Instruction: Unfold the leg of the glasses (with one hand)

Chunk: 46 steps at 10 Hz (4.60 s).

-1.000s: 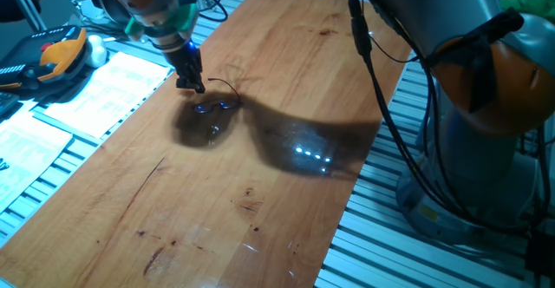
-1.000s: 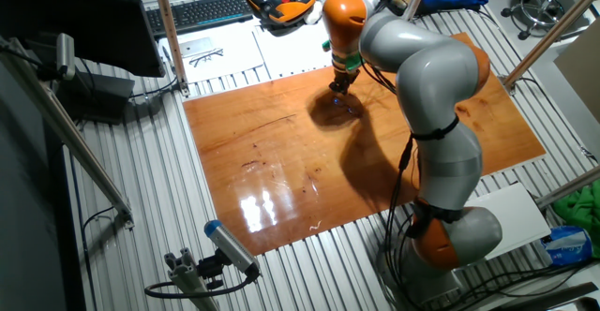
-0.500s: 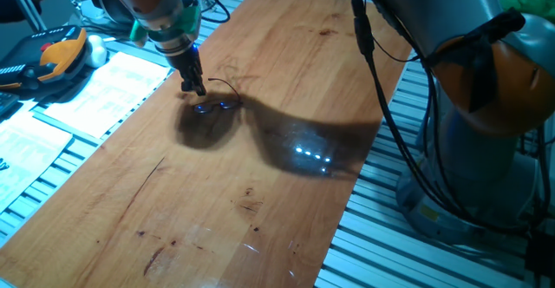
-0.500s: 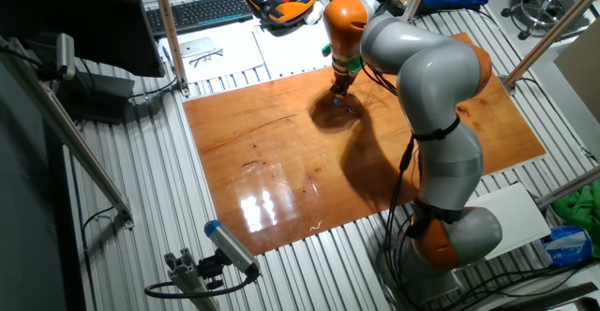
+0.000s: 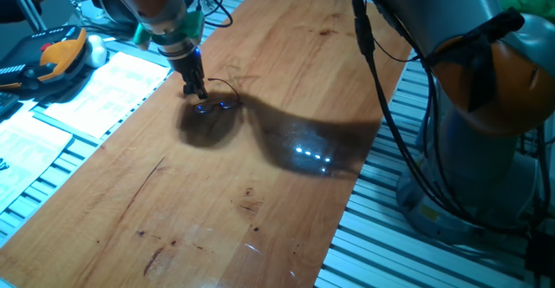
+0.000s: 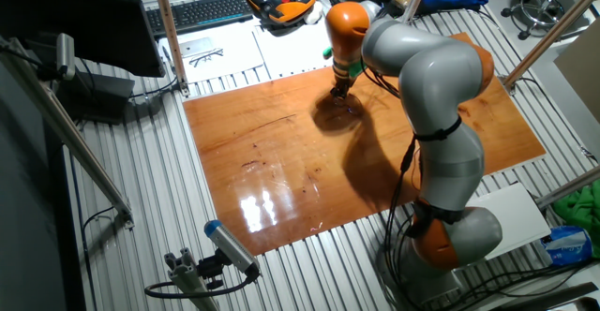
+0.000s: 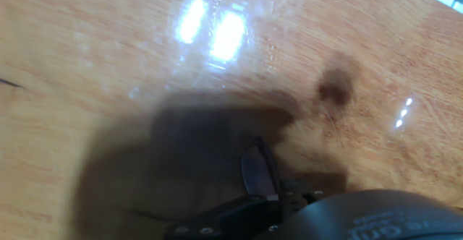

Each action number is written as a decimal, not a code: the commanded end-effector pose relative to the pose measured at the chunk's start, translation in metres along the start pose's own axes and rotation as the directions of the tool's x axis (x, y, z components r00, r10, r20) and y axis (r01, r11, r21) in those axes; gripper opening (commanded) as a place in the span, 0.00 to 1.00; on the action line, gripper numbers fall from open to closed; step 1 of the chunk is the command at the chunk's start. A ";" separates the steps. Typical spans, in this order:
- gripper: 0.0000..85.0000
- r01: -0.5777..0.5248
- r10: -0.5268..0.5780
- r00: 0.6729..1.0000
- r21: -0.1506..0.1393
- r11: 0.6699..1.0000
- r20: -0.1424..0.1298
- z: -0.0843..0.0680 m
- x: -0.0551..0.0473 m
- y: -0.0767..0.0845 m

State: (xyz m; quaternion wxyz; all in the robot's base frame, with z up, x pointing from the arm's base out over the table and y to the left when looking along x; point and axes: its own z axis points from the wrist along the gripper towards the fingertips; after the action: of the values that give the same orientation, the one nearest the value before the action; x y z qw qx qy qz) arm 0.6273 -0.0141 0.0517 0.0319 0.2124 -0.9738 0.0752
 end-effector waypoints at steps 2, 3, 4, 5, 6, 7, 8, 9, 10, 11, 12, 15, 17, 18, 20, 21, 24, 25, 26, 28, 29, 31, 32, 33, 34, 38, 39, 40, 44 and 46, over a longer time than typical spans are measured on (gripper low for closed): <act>0.20 0.001 -0.001 1.000 0.011 1.000 0.007 -0.001 0.002 0.000; 0.20 0.002 -0.002 1.000 0.013 1.000 0.009 -0.001 0.003 0.000; 0.20 0.005 -0.005 1.000 0.020 1.000 0.010 -0.001 0.004 0.001; 0.20 0.016 -0.016 1.000 0.024 1.000 0.007 0.000 0.004 0.002; 0.20 0.017 -0.017 1.000 0.032 0.999 0.009 0.002 0.004 0.004; 0.20 0.015 -0.016 1.000 0.037 0.999 0.015 0.004 0.005 0.006; 0.20 0.012 -0.013 1.000 0.038 0.999 0.018 0.004 0.006 0.007; 0.20 0.014 -0.015 1.000 0.037 0.999 0.019 0.003 0.007 0.006; 0.40 0.014 -0.015 1.000 0.037 0.999 0.017 0.003 0.007 0.006; 0.40 0.008 -0.009 1.000 0.040 0.999 0.022 0.004 0.007 0.005; 0.40 0.006 -0.007 1.000 0.041 0.999 0.025 0.005 0.007 0.006; 0.40 0.008 -0.009 1.000 0.043 0.999 0.029 0.010 0.007 0.009; 0.40 0.008 -0.009 0.999 0.046 0.999 0.031 0.010 0.007 0.009; 0.40 0.008 -0.009 0.999 0.046 0.999 0.031 0.011 0.007 0.009; 0.40 0.011 -0.012 0.999 0.047 0.999 0.031 0.011 0.007 0.009; 0.40 0.012 -0.014 0.999 0.047 0.999 0.029 0.012 0.007 0.009; 0.20 0.015 -0.016 1.000 0.043 0.999 0.026 0.012 0.007 0.008; 0.20 0.015 -0.016 1.000 0.043 0.999 0.024 0.012 0.007 0.008; 0.20 0.015 -0.016 1.000 0.044 0.999 0.024 0.012 0.007 0.008; 0.20 0.015 -0.016 1.000 0.046 0.999 0.024 0.014 0.007 0.008; 0.20 0.015 -0.017 1.000 0.049 0.999 0.026 0.015 0.007 0.008; 0.20 0.015 -0.016 1.000 0.047 0.999 0.026 0.016 0.006 0.008; 0.20 0.015 -0.016 1.000 0.047 0.999 0.026 0.016 0.007 0.008; 0.00 0.015 -0.016 1.000 0.042 0.999 0.023 0.015 0.007 0.008; 0.00 0.015 -0.016 1.000 0.039 0.999 0.019 0.015 0.007 0.007; 0.00 0.015 -0.016 1.000 0.074 0.997 0.019 0.009 0.008 0.006; 0.00 0.017 -0.018 1.000 0.104 0.994 0.011 0.002 0.008 0.003; 0.00 0.017 -0.017 1.000 0.141 0.990 -0.003 -0.008 0.007 0.000; 0.00 0.026 -0.016 0.999 0.284 0.959 -0.036 -0.043 0.008 -0.006; 0.00 0.031 -0.015 0.999 0.328 0.944 -0.049 -0.055 0.010 -0.004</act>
State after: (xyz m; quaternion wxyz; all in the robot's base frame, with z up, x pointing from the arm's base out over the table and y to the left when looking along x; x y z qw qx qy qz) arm 0.6211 -0.0134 0.1074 0.0192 0.2242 -0.9442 0.2406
